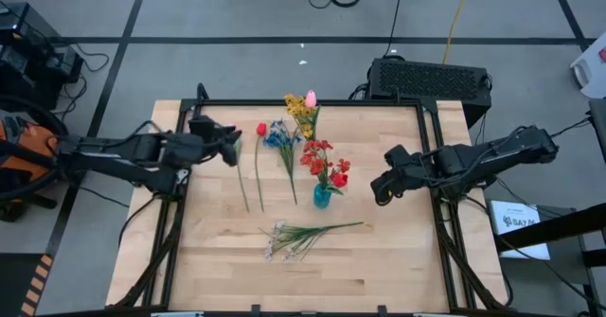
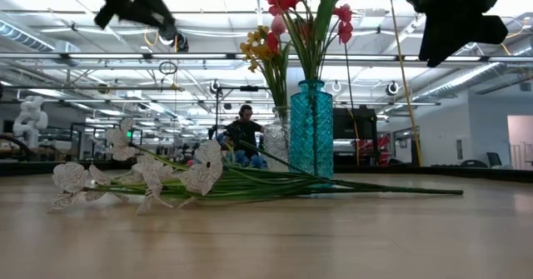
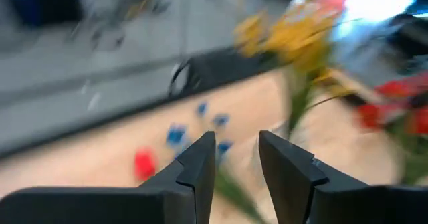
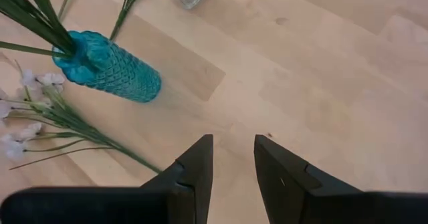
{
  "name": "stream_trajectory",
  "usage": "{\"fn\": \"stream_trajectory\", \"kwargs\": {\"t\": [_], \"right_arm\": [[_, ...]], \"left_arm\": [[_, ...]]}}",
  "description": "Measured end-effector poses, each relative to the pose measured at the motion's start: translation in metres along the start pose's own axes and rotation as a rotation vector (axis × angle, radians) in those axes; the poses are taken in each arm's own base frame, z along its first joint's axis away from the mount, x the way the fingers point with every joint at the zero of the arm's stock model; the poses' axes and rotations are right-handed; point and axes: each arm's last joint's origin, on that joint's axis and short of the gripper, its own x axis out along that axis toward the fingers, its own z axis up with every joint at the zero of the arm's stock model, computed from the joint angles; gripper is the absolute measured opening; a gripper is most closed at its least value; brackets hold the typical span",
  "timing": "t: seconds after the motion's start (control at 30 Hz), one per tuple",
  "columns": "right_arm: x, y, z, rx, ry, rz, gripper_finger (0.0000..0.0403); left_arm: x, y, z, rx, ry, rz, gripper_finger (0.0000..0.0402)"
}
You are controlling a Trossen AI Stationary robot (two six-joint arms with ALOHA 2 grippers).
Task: Sort flowers into vase by color
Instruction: Put the pink tulip into the transparent vase
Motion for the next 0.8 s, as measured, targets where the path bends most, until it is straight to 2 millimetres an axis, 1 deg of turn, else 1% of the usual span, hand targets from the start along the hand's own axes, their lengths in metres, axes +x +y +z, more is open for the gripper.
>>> {"fn": "stream_trajectory", "kwargs": {"t": [0.13, 0.23, 0.37, 0.57, 0.67, 0.8], "right_arm": [[0.000, -0.002, 0.001, -0.029, -0.032, -0.026, 0.0102], [0.000, -0.002, 0.002, -0.039, -0.068, -0.041, 0.0102], [0.000, -0.002, 0.002, -0.048, -0.090, -0.051, 0.0102], [0.000, -0.002, 0.002, -0.054, -0.091, -0.051, 0.0102], [0.000, -0.002, 0.002, -0.055, -0.091, -0.051, 0.0102], [0.000, -0.002, 0.002, -0.059, -0.091, -0.051, 0.0102]], "left_arm": [[0.030, 0.011, -0.012, -0.098, 0.176, 0.141, 0.0122], [0.055, 0.021, -0.014, -0.190, 0.298, 0.197, 0.0122], [0.082, 0.040, -0.018, -0.233, 0.410, 0.314, 0.0122], [0.107, 0.064, -0.029, -0.295, 0.622, 0.437, 0.0122], [0.117, 0.070, -0.037, -0.324, 0.723, 0.464, 0.0122], [0.132, 0.074, -0.050, -0.317, 0.809, 0.514, 0.0122]]}}
